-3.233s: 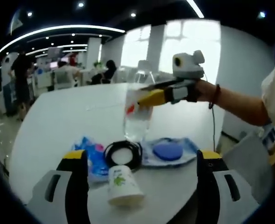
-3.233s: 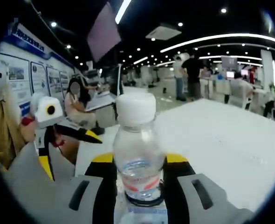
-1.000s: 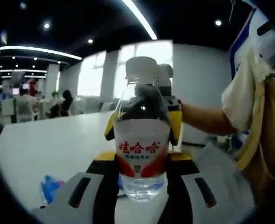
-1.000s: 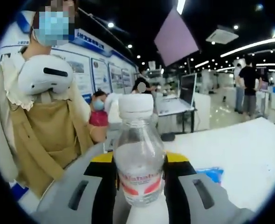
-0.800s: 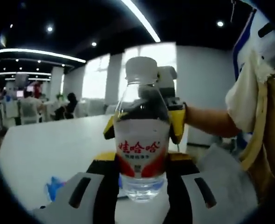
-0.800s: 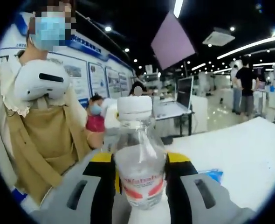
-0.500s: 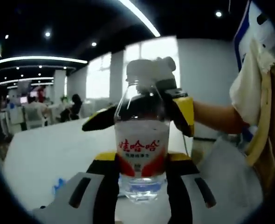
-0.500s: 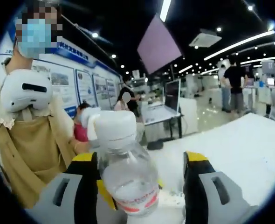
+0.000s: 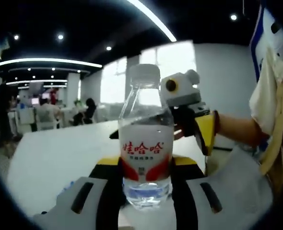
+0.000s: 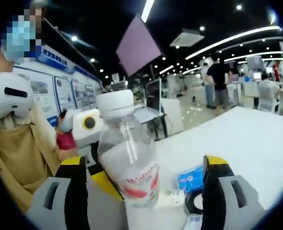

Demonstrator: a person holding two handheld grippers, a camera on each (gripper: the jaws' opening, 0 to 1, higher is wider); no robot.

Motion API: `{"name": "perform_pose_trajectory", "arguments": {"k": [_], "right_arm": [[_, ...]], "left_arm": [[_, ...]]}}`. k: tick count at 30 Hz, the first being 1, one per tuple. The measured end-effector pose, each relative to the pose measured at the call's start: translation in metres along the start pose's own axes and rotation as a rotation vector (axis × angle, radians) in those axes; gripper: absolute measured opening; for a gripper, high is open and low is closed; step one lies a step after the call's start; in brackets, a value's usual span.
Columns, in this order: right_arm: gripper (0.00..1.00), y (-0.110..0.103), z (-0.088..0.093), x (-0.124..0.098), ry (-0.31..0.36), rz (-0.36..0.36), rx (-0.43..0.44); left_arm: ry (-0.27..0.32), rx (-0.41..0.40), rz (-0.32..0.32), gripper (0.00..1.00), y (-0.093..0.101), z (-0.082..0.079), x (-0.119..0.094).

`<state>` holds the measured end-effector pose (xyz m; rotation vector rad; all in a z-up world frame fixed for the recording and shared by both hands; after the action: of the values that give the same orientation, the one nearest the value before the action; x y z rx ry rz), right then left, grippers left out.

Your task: Arrange the tabletop items into an orderly group along one side of the table until the central work area is clear of visible clutter.

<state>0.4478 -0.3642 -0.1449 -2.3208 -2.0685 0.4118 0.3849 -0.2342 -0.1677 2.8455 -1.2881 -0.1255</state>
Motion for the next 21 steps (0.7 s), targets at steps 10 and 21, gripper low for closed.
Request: {"name": "perform_pose_trajectory", "arguments": {"k": [10,21], "right_arm": [[0.99,-0.004,0.005,-0.004,0.001,0.064,-0.005],[0.99,-0.009,0.009,-0.007,-0.020,0.148,-0.028]], "left_arm": [[0.024,-0.015,-0.081,0.35,-0.012,-0.004,-0.003],[0.032,-0.008,-0.144,0.35,-0.035,-0.022,-0.003]]}}
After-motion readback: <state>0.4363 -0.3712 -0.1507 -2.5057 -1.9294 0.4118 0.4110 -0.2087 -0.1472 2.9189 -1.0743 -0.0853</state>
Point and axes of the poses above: the point that each gripper's makers call its tool centre point, and the gripper's own axes: x roughly forward along the fingers, y roughly to its right, z roughly out of its underside, the point moved 9 cm from there along -x, roughly backward along the fingers, and after that the axes turned 4 degrees about z, right-handed, at the moved point
